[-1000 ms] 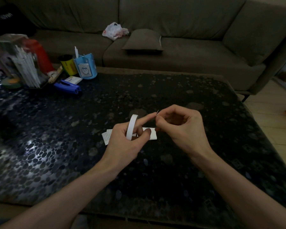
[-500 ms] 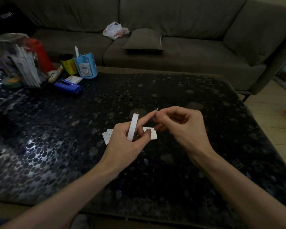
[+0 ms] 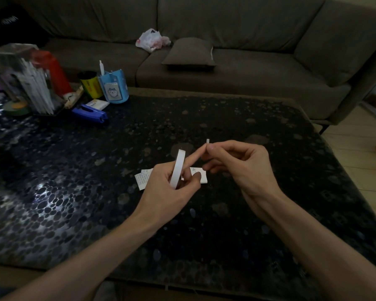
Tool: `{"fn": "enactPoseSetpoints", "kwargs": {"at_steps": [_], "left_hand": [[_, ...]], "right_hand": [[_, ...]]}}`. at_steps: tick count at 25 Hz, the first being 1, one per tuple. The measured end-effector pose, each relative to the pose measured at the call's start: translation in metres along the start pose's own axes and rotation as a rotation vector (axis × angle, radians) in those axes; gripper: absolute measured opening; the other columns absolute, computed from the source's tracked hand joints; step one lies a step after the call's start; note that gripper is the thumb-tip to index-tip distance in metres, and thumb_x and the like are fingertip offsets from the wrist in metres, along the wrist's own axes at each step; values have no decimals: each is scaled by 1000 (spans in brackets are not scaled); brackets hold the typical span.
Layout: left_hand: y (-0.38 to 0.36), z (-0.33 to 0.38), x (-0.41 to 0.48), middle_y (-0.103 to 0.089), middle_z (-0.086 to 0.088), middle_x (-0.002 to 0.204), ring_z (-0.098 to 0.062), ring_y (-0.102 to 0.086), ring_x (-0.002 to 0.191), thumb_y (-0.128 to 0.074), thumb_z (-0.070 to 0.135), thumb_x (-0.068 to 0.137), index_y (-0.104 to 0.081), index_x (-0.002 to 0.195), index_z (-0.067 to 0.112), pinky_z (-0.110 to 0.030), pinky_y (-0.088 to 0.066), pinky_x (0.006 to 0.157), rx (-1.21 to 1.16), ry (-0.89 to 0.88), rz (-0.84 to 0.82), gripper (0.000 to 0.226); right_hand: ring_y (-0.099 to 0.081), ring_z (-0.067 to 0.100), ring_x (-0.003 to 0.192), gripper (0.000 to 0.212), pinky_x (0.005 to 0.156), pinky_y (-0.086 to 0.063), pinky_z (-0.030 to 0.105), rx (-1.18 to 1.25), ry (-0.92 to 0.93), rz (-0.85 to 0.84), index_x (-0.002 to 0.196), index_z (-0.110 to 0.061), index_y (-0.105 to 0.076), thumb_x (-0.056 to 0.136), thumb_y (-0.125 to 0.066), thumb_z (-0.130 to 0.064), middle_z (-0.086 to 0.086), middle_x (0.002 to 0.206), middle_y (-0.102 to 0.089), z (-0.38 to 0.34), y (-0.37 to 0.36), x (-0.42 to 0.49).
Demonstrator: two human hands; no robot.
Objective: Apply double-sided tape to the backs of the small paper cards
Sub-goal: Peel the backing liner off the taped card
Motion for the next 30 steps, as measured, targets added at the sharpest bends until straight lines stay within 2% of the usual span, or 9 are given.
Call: {"fn": "enactPoseSetpoints", "kwargs": {"at_steps": [1, 3, 5, 8, 12, 16, 26, 28, 30], "left_hand": [[0, 2, 0, -52, -4, 56, -12, -46, 49, -71, 10, 94, -73, 86, 2, -41, -45, 52, 7, -2, 2, 12], [0, 3, -1, -52, -3, 54, -10, -44, 47, -71, 6, 94, -67, 65, 28, -31, -42, 50, 20, -10, 15, 37], [0, 4, -1, -50, 2, 52, -10, -41, 46, -71, 4, 94, -62, 61, 35, -32, -42, 49, 15, -12, 5, 46], [-1, 6, -1, -52, -9, 55, -25, -44, 45, -70, 5, 95, -68, 66, 43, -46, -47, 52, -4, -28, -3, 48], [0, 4, 0, -47, 3, 56, -11, -41, 49, -70, 7, 96, -75, 107, 55, -26, -41, 51, -64, -26, -17, 50], [-1, 1, 0, -45, 8, 58, -8, -39, 51, -68, 9, 97, -66, 128, 55, -21, -38, 53, -94, -18, -37, 56], [1, 0, 2, -45, 9, 58, -8, -40, 53, -67, 8, 96, -65, 129, 55, -22, -42, 58, -82, -33, -36, 57], [1, -2, 1, -46, 9, 57, -7, -41, 51, -68, 8, 96, -71, 127, 44, -25, -42, 57, -46, -31, -18, 47], [1, -5, 1, -48, 10, 56, -5, -43, 49, -70, 9, 96, -77, 114, 18, -25, -42, 54, -19, -1, -11, 22]], "right_hand": [[-79, 20, 78, 15, 68, -60, 22, 4, -4, -1, 94, -12, -82, 89, -76, -25, 6, 91, -81, 0, 0, 0], [-79, 21, 79, 12, 69, -60, 21, -1, -9, -8, 94, -11, -82, 93, -75, -20, 7, 91, -81, 0, 1, 1], [-79, 21, 79, 10, 69, -60, 22, -11, -11, -11, 93, -13, -83, 94, -74, -18, 7, 90, -81, 0, 2, 0], [-79, 20, 79, 10, 69, -60, 22, -53, 16, -20, 93, -15, -82, 95, -73, -18, 5, 90, -81, -3, 3, 0], [-79, 17, 78, 9, 67, -59, 19, -124, 71, -39, 95, -15, -81, 95, -72, -18, 0, 88, -81, -6, 4, -1], [-79, 17, 76, 9, 66, -59, 19, -164, 112, -57, 98, -13, -81, 96, -72, -16, 0, 88, -81, -7, 5, -1], [-78, 15, 73, 8, 64, -57, 17, -182, 139, -61, 96, -13, -80, 95, -73, -16, -3, 87, -80, -8, 6, -1], [-78, 14, 74, 7, 65, -58, 17, -203, 138, -62, 95, -14, -80, 95, -73, -16, -4, 86, -80, -8, 6, -1], [-78, 14, 74, 6, 66, -58, 18, -212, 131, -63, 94, -15, -80, 95, -73, -15, -3, 86, -80, -7, 7, -1]]}}
Point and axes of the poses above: each hand's wrist, its own x-axis towards the middle knuckle, its own y-axis out of the back of the hand, z = x × y, the point moved 3 cm from there along x, towards the middle knuckle
